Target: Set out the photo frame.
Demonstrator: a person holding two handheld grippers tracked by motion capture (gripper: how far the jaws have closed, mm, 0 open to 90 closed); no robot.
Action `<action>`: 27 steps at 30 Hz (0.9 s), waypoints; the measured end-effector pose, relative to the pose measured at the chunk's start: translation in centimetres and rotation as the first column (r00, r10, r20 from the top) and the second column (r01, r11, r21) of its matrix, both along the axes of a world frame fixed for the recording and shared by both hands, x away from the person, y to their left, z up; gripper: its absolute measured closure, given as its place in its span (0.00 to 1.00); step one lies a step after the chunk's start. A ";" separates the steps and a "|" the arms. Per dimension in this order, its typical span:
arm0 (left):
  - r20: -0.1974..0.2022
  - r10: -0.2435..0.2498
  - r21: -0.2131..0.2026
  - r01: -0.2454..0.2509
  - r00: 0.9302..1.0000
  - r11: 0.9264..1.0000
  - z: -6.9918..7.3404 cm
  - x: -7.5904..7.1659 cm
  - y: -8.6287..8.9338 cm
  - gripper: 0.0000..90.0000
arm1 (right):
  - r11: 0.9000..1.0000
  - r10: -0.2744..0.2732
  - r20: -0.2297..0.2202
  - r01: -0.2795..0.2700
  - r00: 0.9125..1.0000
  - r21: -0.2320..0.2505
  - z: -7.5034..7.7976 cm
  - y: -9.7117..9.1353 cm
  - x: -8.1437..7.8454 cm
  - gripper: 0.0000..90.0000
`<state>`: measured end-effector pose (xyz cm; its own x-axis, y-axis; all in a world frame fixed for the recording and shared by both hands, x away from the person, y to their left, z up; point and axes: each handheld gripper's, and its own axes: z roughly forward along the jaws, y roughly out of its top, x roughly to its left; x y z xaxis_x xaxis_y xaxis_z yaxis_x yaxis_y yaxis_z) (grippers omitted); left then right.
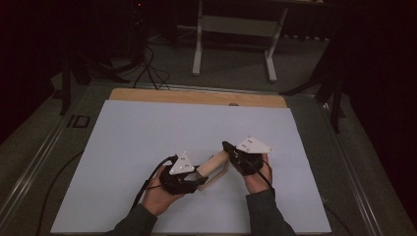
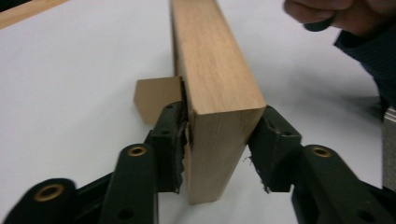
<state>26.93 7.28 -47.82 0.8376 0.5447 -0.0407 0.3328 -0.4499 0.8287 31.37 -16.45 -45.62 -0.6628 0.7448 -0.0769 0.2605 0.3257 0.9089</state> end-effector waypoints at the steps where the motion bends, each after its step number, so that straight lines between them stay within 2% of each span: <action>1: -0.001 0.009 0.003 -0.009 1.000 1.000 0.0 0.1 0.1 0.61 | 1.000 -0.003 -0.001 0.003 1.000 0.000 0.0 0.0 0.0 1.00; 3: -0.003 0.025 0.009 -0.025 1.000 1.000 0.1 0.3 0.4 0.61 | 1.000 -0.007 0.000 0.007 1.000 -0.003 0.0 0.0 0.0 1.00; 10: -0.022 0.098 -0.010 -0.099 0.995 0.995 0.0 0.9 1.0 0.61 | 1.000 -0.024 -0.002 0.024 1.000 -0.015 0.2 -0.2 -0.1 1.00; 19: -0.026 0.154 -0.019 -0.154 0.988 0.988 -0.1 1.3 1.3 0.59 | 0.999 -0.033 0.000 0.033 0.999 -0.037 0.3 -0.3 -0.3 1.00; 27: -0.037 0.201 -0.025 -0.202 0.979 0.979 -0.1 1.5 1.4 0.58 | 0.999 -0.032 -0.016 0.032 0.999 -0.038 0.4 -0.4 -0.3 1.00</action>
